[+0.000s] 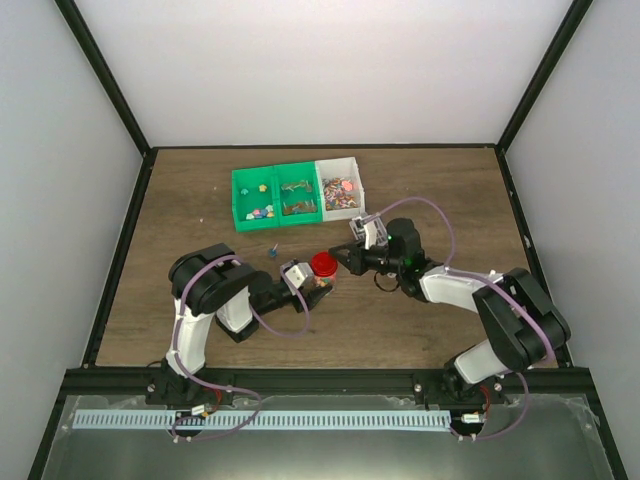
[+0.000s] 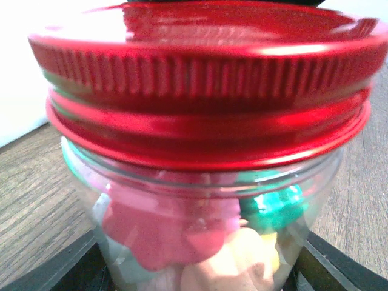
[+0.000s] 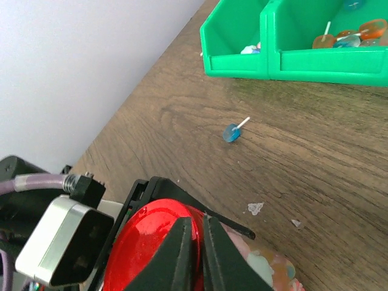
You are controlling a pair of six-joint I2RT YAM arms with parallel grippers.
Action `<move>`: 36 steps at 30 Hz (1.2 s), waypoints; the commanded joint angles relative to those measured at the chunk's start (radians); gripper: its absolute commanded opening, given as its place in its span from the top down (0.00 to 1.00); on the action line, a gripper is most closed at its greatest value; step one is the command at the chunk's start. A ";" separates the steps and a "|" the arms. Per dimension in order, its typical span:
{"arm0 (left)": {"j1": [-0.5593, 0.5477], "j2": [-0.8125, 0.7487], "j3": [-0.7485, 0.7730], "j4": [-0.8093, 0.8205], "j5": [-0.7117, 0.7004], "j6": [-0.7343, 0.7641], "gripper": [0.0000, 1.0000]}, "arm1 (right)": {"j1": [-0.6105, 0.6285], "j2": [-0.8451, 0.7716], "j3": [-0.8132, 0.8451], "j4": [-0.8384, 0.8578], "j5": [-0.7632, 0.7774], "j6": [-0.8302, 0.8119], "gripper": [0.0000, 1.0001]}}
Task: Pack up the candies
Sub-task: Screw the bottle lid onto the packing bottle.
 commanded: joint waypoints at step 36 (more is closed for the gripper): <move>0.019 0.127 -0.063 0.219 -0.033 -0.032 0.36 | 0.150 -0.084 -0.279 0.258 -0.071 0.151 0.99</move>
